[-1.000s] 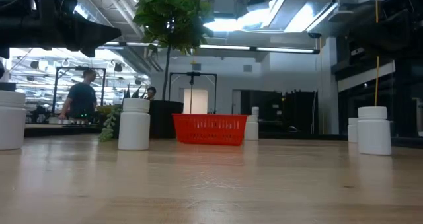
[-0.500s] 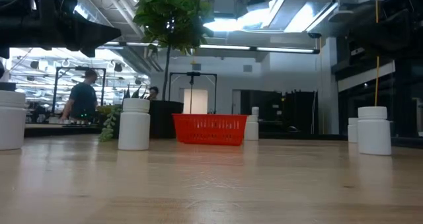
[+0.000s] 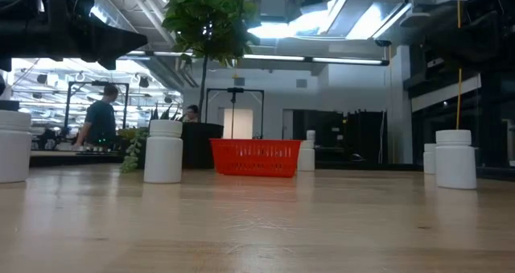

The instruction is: Pick and place pill bottles into a basket

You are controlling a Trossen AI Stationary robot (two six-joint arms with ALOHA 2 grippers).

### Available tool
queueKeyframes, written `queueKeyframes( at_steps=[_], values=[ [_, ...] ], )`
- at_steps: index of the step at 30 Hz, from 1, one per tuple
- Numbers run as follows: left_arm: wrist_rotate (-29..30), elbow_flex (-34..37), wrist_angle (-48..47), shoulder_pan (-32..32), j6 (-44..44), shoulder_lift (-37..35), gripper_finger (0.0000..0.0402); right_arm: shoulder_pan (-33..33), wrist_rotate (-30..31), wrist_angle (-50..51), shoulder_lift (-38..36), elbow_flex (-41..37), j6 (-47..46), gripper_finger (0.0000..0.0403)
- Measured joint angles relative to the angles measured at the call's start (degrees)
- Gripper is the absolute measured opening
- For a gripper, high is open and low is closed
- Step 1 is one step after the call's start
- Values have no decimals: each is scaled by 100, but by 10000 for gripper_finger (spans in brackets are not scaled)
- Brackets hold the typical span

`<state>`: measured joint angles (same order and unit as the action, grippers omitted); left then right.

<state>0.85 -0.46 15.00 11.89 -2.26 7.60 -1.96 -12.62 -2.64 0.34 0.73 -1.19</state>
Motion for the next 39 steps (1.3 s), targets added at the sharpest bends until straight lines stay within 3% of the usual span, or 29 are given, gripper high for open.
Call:
queueKeyframes(
  at_steps=[39],
  values=[
    [2, 0, -127, 0, 1, 0, 3, 0, 158, -35, 0, 0, 285, 19]
  ],
)
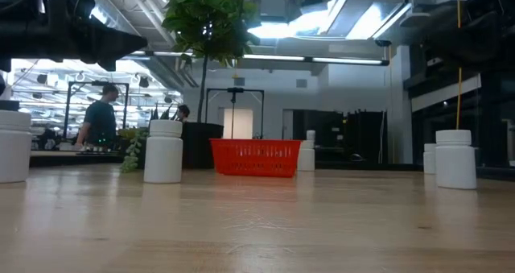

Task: Pick and place pill bottles into a basket
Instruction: Put the white medicine bottle into the red bin

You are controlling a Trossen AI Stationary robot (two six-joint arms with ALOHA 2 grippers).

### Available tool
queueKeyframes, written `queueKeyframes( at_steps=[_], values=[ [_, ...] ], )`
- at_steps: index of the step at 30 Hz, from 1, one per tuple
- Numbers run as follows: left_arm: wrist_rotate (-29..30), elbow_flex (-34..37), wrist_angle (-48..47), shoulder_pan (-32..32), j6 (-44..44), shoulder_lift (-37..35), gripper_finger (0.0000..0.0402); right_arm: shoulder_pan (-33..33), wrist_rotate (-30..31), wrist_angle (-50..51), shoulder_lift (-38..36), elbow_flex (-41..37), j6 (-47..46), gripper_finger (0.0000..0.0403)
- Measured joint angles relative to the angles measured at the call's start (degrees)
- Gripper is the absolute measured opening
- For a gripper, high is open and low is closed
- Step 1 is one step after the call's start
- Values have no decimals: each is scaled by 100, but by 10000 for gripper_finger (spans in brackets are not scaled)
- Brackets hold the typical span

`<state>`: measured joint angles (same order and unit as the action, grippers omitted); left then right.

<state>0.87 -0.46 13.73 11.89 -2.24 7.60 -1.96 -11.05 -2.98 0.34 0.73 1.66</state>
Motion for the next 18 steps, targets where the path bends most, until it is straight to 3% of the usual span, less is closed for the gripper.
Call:
queueKeyframes(
  at_steps=[10, 18],
  values=[
    [267, 0, -162, 1, -5, 6, 2, -2, 398, 105, 2, 0, -345, 19],
    [348, 0, -107, 1, -500, 7, 2, 0, 555, -22, 0, 0, -1507, 13]
  ],
)
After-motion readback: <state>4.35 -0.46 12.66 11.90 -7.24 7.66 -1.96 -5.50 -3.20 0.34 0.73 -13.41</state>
